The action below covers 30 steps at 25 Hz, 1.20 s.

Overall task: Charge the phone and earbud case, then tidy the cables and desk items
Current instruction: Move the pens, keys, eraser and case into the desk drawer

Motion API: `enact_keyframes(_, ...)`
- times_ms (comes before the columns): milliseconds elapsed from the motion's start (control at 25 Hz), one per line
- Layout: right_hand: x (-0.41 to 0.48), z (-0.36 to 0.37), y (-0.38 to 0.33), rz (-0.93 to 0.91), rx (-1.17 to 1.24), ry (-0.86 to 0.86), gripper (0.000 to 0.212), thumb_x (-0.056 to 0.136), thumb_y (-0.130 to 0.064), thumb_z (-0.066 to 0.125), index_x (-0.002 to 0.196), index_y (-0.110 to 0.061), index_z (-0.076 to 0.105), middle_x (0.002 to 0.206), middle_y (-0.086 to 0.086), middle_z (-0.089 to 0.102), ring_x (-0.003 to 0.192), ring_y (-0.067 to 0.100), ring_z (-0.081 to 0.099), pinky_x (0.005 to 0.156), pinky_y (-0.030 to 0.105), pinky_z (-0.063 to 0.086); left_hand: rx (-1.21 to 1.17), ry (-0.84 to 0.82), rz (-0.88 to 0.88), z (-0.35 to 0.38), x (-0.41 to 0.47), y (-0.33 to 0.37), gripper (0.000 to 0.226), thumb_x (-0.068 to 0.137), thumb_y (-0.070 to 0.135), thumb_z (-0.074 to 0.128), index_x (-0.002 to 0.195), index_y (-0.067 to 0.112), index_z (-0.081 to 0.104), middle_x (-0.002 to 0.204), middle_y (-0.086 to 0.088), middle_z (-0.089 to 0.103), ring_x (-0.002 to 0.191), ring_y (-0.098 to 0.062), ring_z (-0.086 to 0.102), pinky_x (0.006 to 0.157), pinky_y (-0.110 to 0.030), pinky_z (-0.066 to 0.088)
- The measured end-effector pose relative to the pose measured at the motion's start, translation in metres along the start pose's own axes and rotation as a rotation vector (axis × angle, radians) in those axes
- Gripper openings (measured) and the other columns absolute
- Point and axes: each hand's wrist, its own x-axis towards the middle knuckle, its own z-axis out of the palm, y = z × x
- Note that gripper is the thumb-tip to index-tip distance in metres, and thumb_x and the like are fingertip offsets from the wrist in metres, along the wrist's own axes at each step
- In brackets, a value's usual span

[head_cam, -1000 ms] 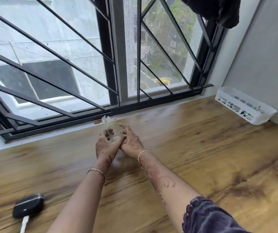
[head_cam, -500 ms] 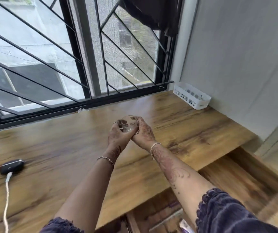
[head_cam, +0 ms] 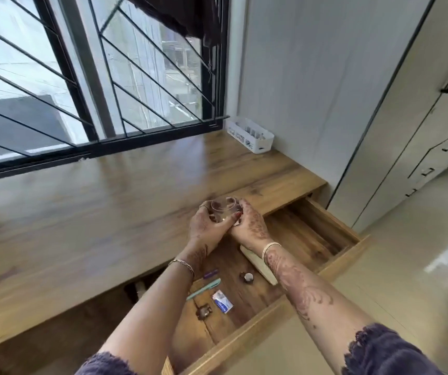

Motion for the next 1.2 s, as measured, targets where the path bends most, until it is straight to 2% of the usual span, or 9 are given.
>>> enact_keyframes(120, -0.024, -0.023, 0.029, 0.030, -0.043, 0.025, 0.049, 0.069, -0.024, 0.074, 0.116, -0.027, 0.060, 0.112, -0.007, 0.067, 0.104, 0.009, 0.062, 0.091, 0.013, 0.042, 0.018, -0.072, -0.014, 0.028, -0.027, 0.004, 0.050, 0.061, 0.052, 0.079, 0.100, 0.027, 0.060, 0.094, 0.010, 0.068, 0.085, -0.006, 0.065, 0.081, -0.026, 0.053)
enact_keyframes(280, -0.038, -0.043, 0.059, 0.128, -0.054, 0.050, 0.047, 0.062, -0.035, 0.074, 0.107, -0.033, 0.060, 0.100, -0.014, 0.069, 0.098, 0.006, 0.065, 0.091, 0.023, 0.050, 0.042, -0.182, -0.033, 0.059, -0.041, 0.005, 0.047, 0.067, 0.047, 0.079, 0.105, 0.024, 0.061, 0.095, 0.012, 0.064, 0.087, -0.005, 0.061, 0.079, -0.019, 0.046)
enact_keyframes(400, -0.041, -0.060, 0.079, 0.209, -0.063, 0.035, 0.046, 0.065, -0.029, 0.075, 0.108, -0.027, 0.060, 0.094, -0.016, 0.066, 0.093, 0.004, 0.065, 0.086, 0.021, 0.051, 0.057, -0.284, -0.069, 0.083, -0.039, 0.002, 0.056, 0.069, 0.046, 0.078, 0.116, 0.022, 0.060, 0.102, 0.010, 0.065, 0.095, -0.007, 0.062, 0.082, -0.017, 0.044)
enact_keyframes(520, -0.033, -0.073, 0.101, 0.273, -0.126, 0.001, 0.048, 0.071, -0.025, 0.073, 0.115, -0.026, 0.056, 0.101, -0.013, 0.065, 0.097, 0.007, 0.063, 0.085, 0.017, 0.045, 0.029, -0.376, -0.088, 0.107, -0.029, -0.003, 0.058, 0.070, 0.041, 0.078, 0.121, 0.020, 0.058, 0.108, 0.008, 0.066, 0.096, -0.004, 0.062, 0.082, -0.014, 0.045)
enact_keyframes(600, -0.026, -0.077, 0.116, 0.326, -0.130, -0.034, 0.050, 0.073, -0.023, 0.074, 0.119, -0.025, 0.053, 0.105, -0.011, 0.063, 0.103, 0.010, 0.061, 0.087, 0.017, 0.043, 0.027, -0.417, -0.106, 0.122, -0.020, -0.007, 0.059, 0.069, 0.041, 0.078, 0.121, 0.023, 0.059, 0.111, 0.007, 0.067, 0.100, -0.004, 0.062, 0.090, -0.020, 0.050)
enact_keyframes(760, -0.004, -0.081, 0.147, 0.413, -0.182, -0.095, 0.055, 0.078, -0.016, 0.071, 0.127, -0.022, 0.048, 0.123, 0.000, 0.061, 0.117, 0.018, 0.057, 0.099, 0.025, 0.043, 0.057, -0.508, -0.158, 0.150, 0.002, -0.014, 0.061, 0.069, 0.038, 0.075, 0.125, 0.022, 0.056, 0.115, 0.005, 0.066, 0.105, -0.006, 0.062, 0.099, -0.029, 0.049)
enact_keyframes(920, 0.016, -0.082, 0.169, 0.482, -0.216, -0.161, 0.065, 0.076, -0.023, 0.075, 0.132, -0.021, 0.043, 0.130, 0.005, 0.057, 0.121, 0.023, 0.054, 0.104, 0.031, 0.042, 0.084, -0.605, -0.216, 0.172, 0.018, -0.019, 0.059, 0.075, 0.027, 0.066, 0.131, 0.019, 0.050, 0.121, 0.005, 0.062, 0.111, -0.009, 0.057, 0.099, -0.025, 0.045)
enact_keyframes(1080, 0.024, -0.078, 0.184, 0.540, -0.225, -0.207, 0.073, 0.077, -0.026, 0.074, 0.139, -0.018, 0.036, 0.134, 0.009, 0.054, 0.124, 0.026, 0.052, 0.105, 0.033, 0.041, 0.126, -0.652, -0.264, 0.186, 0.025, -0.028, 0.070, 0.065, 0.037, 0.058, 0.132, 0.020, 0.049, 0.124, 0.003, 0.061, 0.115, -0.012, 0.056, 0.100, -0.029, 0.045)
enact_keyframes(1200, 0.026, -0.077, 0.194, 0.599, -0.249, -0.250, 0.081, 0.079, -0.031, 0.071, 0.146, -0.020, 0.027, 0.140, 0.008, 0.049, 0.128, 0.027, 0.047, 0.108, 0.034, 0.038, 0.147, -0.663, -0.275, 0.190, 0.025, -0.028, 0.056, 0.079, 0.029, 0.059, 0.133, 0.020, 0.047, 0.125, 0.004, 0.057, 0.117, -0.014, 0.053, 0.100, -0.026, 0.042)
